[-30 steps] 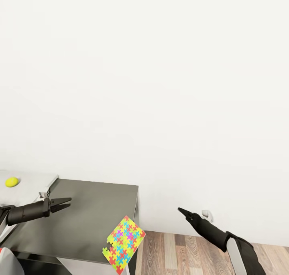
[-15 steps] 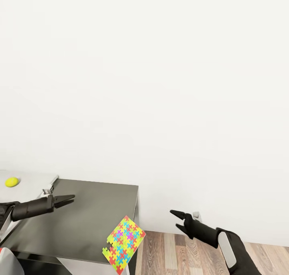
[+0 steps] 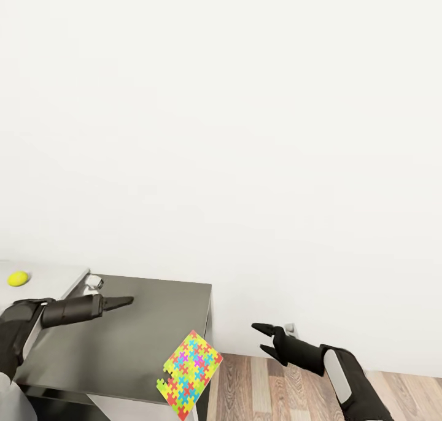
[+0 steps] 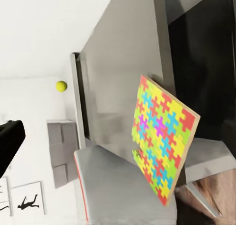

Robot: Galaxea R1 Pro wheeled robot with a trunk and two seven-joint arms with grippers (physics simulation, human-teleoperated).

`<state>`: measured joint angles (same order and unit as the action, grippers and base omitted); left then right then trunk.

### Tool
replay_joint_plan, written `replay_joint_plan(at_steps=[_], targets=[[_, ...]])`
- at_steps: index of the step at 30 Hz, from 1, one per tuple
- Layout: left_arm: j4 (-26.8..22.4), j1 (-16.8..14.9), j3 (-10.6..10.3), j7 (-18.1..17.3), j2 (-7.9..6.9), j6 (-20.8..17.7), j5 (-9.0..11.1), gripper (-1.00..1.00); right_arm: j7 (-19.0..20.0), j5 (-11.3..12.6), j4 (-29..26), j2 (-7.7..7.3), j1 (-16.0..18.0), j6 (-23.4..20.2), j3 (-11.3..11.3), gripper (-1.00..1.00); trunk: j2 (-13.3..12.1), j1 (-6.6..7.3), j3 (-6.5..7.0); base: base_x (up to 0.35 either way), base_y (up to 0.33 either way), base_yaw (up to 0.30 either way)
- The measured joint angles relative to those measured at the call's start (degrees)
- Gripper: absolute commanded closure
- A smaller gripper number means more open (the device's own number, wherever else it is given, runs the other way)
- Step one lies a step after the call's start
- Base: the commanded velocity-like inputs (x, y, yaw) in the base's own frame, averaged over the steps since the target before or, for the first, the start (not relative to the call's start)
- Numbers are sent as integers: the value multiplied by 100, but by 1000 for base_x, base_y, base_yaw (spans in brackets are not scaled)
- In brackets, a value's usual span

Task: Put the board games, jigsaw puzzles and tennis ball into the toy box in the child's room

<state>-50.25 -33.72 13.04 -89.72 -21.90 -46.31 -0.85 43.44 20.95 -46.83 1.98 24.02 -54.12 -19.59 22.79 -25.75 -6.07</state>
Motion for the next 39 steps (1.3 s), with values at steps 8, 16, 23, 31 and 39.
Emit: replay_joint_plan(at_steps=[8, 16, 23, 31, 39], targets=[[-146, 23, -181, -5, 20, -100, 172, -100, 3, 38, 110, -19, 75, 16, 439, -100, 0, 0, 0, 0, 0, 0], [-174, 27, -208, -6, 20, -114, 327, -100, 5, 48, 133, -32, 88, 23, 510, -100, 38, -22, -18, 0, 0, 0], [-273, 27, -216, -6, 18, -190, 424, -100, 5, 55, 139, -45, 93, 23, 522, -100, 121, -66, -54, 0, 0, 0], [-371, 28, -218, -6, 46, -455, 705, -100, 6, 58, 142, -75, 97, 29, 525, -100, 121, -66, -54, 0, 0, 0], [-434, 28, -226, -5, 147, -506, 789, -100, 10, 43, 186, -194, 98, 36, 498, -100, 401, -220, -181, 0, 0, 0]])
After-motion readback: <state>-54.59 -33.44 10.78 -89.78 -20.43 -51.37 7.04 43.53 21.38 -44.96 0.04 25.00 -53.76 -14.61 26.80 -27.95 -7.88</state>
